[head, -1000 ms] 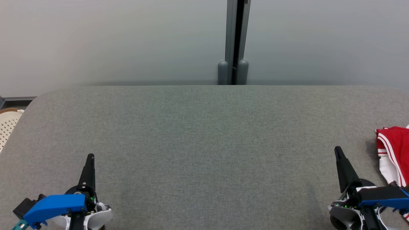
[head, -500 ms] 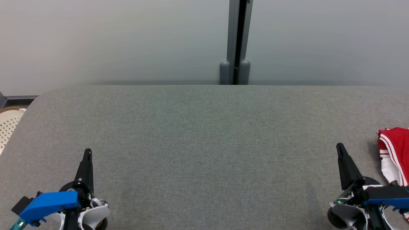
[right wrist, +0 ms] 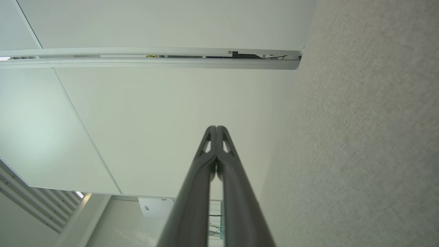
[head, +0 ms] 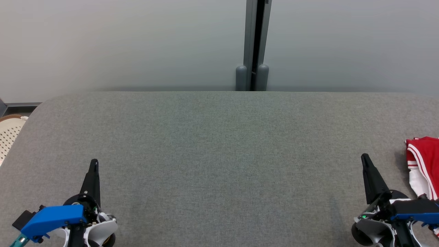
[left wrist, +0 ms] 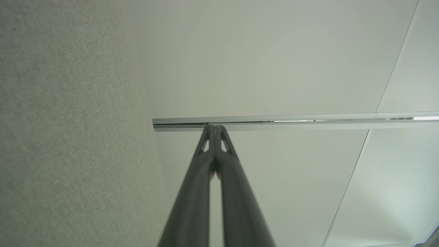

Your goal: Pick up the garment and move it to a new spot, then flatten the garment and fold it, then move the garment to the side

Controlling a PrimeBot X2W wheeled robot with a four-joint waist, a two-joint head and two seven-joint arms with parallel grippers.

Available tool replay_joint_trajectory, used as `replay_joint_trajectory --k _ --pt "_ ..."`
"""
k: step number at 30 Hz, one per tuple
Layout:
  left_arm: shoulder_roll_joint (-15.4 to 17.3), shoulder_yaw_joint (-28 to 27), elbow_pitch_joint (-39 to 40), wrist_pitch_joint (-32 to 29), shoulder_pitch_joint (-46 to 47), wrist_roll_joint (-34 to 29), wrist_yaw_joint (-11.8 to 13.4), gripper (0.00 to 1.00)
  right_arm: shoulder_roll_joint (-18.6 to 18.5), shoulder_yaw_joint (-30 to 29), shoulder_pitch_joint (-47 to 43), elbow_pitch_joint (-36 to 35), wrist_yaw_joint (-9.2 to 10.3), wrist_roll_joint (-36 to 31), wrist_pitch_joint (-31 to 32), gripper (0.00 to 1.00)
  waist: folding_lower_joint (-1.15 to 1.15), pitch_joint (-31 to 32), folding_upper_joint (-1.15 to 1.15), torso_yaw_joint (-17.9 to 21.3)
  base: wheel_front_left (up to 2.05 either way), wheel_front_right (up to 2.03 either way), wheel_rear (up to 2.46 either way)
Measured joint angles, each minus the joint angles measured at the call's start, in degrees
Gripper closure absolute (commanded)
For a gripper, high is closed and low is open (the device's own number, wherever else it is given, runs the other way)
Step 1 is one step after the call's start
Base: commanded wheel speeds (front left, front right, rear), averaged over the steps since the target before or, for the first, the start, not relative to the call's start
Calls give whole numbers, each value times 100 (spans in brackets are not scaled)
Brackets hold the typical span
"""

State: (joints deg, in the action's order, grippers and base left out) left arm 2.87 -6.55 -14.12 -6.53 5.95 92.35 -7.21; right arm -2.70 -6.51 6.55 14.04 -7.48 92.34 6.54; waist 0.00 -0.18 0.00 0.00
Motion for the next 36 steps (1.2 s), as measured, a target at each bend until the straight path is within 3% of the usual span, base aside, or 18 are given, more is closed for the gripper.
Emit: replay_joint_trajectory --k 36 --pt "0 0 1 0 0 0 0 100 0 -1 -2 -1 0 0 0 100 0 0 0 0 0 0 0"
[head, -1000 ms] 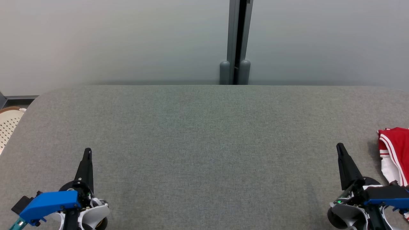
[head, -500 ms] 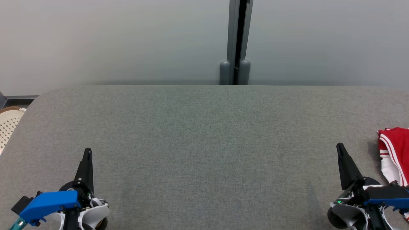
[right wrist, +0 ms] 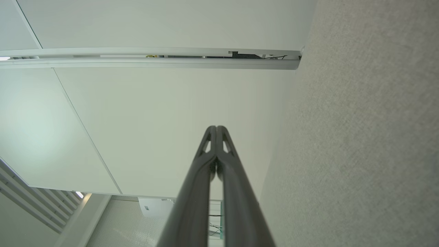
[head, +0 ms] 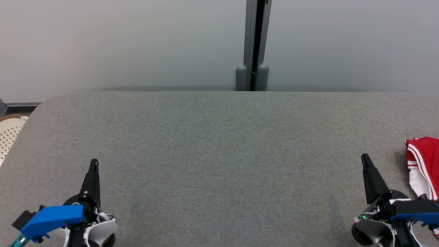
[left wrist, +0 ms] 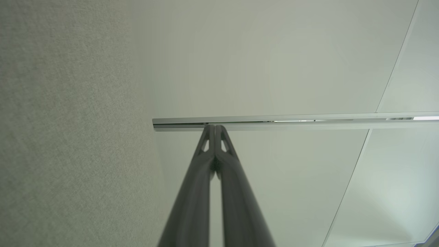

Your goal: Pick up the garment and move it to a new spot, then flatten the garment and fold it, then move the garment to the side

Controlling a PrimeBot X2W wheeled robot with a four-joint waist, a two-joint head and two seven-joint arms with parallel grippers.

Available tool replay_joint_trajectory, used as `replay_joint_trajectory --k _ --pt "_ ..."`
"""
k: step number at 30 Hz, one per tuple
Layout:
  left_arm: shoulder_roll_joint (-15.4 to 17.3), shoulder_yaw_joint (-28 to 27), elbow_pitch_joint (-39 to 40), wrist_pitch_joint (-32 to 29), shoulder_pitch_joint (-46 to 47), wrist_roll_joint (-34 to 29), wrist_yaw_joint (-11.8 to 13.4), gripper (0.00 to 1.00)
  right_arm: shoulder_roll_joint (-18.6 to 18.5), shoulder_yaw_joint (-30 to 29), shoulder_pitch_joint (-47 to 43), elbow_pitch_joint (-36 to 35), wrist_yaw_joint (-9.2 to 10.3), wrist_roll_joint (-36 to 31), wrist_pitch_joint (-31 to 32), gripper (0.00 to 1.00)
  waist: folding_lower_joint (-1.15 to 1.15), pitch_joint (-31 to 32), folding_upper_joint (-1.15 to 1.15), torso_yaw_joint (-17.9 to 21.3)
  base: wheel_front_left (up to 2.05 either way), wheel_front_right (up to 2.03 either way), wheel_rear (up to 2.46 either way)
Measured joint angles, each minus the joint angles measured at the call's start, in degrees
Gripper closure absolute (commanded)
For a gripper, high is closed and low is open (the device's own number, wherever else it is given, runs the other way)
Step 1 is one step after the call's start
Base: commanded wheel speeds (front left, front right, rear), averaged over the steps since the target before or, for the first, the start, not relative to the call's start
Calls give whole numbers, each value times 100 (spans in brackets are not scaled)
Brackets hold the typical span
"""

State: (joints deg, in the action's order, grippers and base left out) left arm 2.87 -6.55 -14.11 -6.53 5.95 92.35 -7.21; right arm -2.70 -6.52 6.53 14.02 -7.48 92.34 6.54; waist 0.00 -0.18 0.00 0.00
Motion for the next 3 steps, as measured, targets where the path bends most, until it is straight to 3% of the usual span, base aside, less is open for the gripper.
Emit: replay_joint_trajectory --k 3 --pt "0 0 0 0 0 0 0 100 0 0 0 0 0 0 0 100 0 0 0 0 0 0 0"
